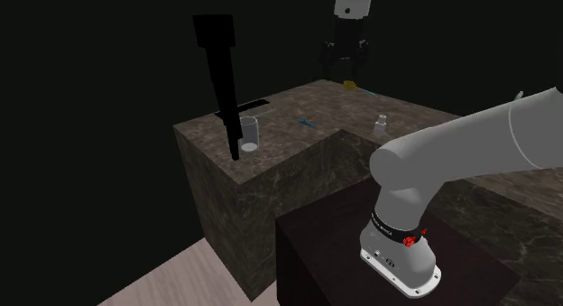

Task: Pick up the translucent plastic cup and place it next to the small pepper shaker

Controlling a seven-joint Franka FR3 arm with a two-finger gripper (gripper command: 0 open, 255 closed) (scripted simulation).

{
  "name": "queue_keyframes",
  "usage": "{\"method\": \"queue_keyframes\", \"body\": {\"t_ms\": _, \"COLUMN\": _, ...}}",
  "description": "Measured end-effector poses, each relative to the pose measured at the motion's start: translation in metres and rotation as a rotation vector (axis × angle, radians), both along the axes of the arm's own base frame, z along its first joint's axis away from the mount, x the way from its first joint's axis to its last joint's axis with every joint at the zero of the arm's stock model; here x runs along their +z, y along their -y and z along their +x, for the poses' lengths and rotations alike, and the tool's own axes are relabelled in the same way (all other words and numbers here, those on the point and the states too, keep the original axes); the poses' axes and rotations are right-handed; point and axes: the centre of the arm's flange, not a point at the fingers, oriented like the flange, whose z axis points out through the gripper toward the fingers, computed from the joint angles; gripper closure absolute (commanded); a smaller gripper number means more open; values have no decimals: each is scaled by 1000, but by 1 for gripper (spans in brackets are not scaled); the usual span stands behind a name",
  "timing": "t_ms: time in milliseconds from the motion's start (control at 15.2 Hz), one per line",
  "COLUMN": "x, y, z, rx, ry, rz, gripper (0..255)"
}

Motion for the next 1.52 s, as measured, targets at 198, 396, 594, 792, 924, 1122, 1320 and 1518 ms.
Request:
{"method": "queue_keyframes", "body": {"t_ms": 198, "x": -10, "y": -10, "z": 10, "rx": -3, "ry": -1, "rz": -2, "gripper": 0}}
{"method": "queue_keyframes", "body": {"t_ms": 396, "x": -27, "y": -34, "z": 31, "rx": -9, "ry": -1, "rz": -7, "gripper": 0}}
{"method": "queue_keyframes", "body": {"t_ms": 594, "x": -47, "y": -57, "z": 60, "rx": -16, "ry": -2, "rz": -13, "gripper": 0}}
{"method": "queue_keyframes", "body": {"t_ms": 792, "x": -66, "y": -79, "z": 84, "rx": -24, "ry": -1, "rz": -18, "gripper": 0}}
{"method": "queue_keyframes", "body": {"t_ms": 924, "x": -81, "y": -93, "z": 99, "rx": -29, "ry": -1, "rz": -21, "gripper": 0}}
{"method": "queue_keyframes", "body": {"t_ms": 1122, "x": -104, "y": -115, "z": 126, "rx": -36, "ry": 0, "rz": -27, "gripper": 0}}
{"method": "queue_keyframes", "body": {"t_ms": 1320, "x": -124, "y": -140, "z": 153, "rx": -43, "ry": 0, "rz": -31, "gripper": 0}}
{"method": "queue_keyframes", "body": {"t_ms": 1518, "x": -146, "y": -162, "z": 179, "rx": -51, "ry": 0, "rz": -36, "gripper": 0}}
